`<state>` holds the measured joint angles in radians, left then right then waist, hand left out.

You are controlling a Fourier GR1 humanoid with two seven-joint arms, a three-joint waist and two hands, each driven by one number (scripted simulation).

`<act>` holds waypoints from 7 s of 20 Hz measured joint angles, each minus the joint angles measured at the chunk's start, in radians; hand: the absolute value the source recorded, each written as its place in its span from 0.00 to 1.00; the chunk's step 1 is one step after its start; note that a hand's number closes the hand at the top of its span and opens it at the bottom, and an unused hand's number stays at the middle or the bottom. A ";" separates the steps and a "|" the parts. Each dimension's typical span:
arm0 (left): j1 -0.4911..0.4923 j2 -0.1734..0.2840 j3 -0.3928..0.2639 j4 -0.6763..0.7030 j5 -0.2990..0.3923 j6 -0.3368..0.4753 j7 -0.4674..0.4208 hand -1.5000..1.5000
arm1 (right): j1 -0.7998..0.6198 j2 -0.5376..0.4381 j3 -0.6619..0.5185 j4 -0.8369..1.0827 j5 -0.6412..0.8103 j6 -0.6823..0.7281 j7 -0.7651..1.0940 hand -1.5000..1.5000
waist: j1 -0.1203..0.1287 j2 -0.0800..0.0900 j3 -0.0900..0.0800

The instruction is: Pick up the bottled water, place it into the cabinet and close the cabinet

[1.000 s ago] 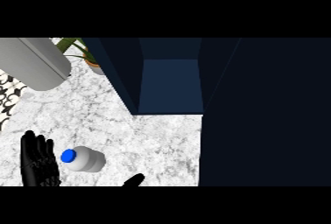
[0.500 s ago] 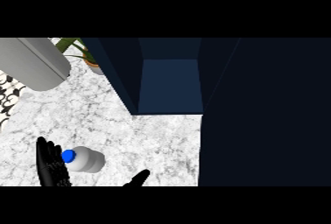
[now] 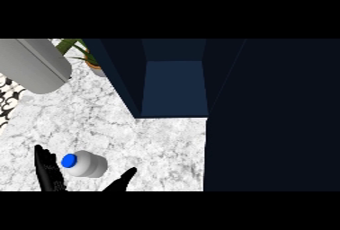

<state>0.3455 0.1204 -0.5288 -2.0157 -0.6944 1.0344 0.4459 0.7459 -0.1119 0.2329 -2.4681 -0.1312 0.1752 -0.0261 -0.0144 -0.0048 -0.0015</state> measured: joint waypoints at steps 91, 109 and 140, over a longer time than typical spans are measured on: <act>-1.051 -0.120 0.137 1.149 1.184 -0.518 -0.814 1.00 | 0.211 -0.024 -0.039 0.003 0.030 0.113 -0.217 0.00 | -0.023 0.009 0.001; -1.377 -0.106 0.228 1.698 1.188 -0.412 -0.862 1.00 | 0.151 -0.025 -0.124 0.028 -0.020 0.166 -0.220 0.00 | -0.055 0.027 0.001; -1.539 -0.071 0.360 1.834 1.201 -0.578 -1.108 0.00 | 0.177 -0.033 -0.122 0.055 -0.055 0.255 -0.251 0.00 | -0.064 0.031 -0.001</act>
<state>-1.1933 0.0498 -0.1688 -0.1816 0.5062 0.4563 -0.6623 0.9227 -0.1452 0.1108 -2.4130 -0.1863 0.4298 -0.2773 -0.0788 0.0262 -0.0021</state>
